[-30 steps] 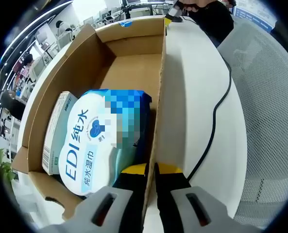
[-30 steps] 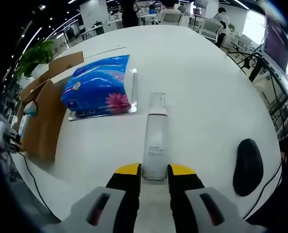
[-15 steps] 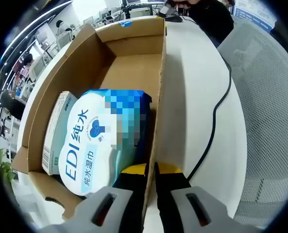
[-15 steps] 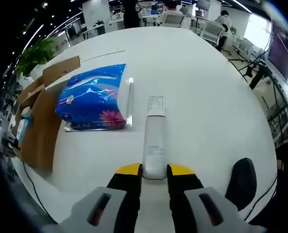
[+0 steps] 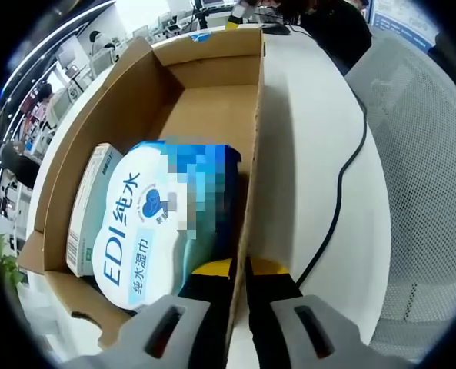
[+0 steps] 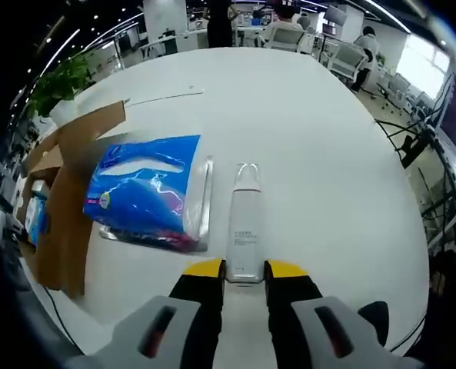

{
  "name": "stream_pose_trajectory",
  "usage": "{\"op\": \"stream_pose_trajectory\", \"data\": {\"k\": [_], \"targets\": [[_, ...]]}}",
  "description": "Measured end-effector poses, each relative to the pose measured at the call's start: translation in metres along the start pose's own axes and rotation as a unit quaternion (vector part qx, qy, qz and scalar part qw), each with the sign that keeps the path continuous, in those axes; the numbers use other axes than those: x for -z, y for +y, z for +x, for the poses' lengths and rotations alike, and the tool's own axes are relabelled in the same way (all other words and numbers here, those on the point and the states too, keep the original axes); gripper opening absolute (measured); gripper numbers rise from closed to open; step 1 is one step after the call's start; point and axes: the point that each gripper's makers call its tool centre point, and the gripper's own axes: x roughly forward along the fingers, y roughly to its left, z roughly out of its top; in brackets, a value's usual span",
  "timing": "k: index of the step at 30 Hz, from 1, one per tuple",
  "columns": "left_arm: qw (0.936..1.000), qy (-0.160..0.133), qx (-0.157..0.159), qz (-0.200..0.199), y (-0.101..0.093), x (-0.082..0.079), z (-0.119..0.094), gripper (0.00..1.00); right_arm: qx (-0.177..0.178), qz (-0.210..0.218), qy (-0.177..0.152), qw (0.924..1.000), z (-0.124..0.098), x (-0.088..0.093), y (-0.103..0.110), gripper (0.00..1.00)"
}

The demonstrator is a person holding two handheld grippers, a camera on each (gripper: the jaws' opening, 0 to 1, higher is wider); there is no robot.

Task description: Operate the shoe box by opening the lid, removing the specified soft item, and placing it in the target area until the item is outside and the box remains undamaged.

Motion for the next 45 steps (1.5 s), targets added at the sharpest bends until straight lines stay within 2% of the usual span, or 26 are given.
{"op": "stream_pose_trajectory", "data": {"k": [9,15,21,31,36,41,43,45], "targets": [[1.0000,0.000,0.000,0.000,0.000,0.000,0.000,0.04,-0.001,-0.005,0.007,1.0000,0.011,-0.009,-0.002,0.18],[1.0000,0.000,0.000,0.000,-0.001,-0.001,0.000,0.04,-0.001,0.003,0.018,0.9998,0.018,-0.003,-0.002,0.18],[1.0000,-0.001,0.000,0.000,0.000,-0.001,0.001,0.04,0.001,-0.016,0.026,0.9995,0.023,0.002,0.002,0.18],[1.0000,0.000,-0.001,-0.001,0.000,-0.002,0.001,0.04,-0.002,0.000,0.021,0.9998,0.027,0.001,0.001,0.18],[1.0000,0.000,0.000,-0.001,0.000,-0.002,0.001,0.04,0.001,-0.006,0.020,0.9998,0.027,0.000,0.001,0.18],[1.0000,0.000,0.000,-0.001,0.000,-0.002,0.002,0.04,-0.001,-0.003,0.024,0.9997,0.027,0.003,0.001,0.22],[1.0000,0.000,-0.001,0.000,0.000,-0.002,0.001,0.04,-0.017,0.007,0.029,0.9994,0.028,0.005,0.006,0.25],[1.0000,0.000,0.000,0.000,0.000,-0.002,0.001,0.04,-0.007,0.004,0.025,0.9996,0.028,0.004,0.002,0.27]]}}
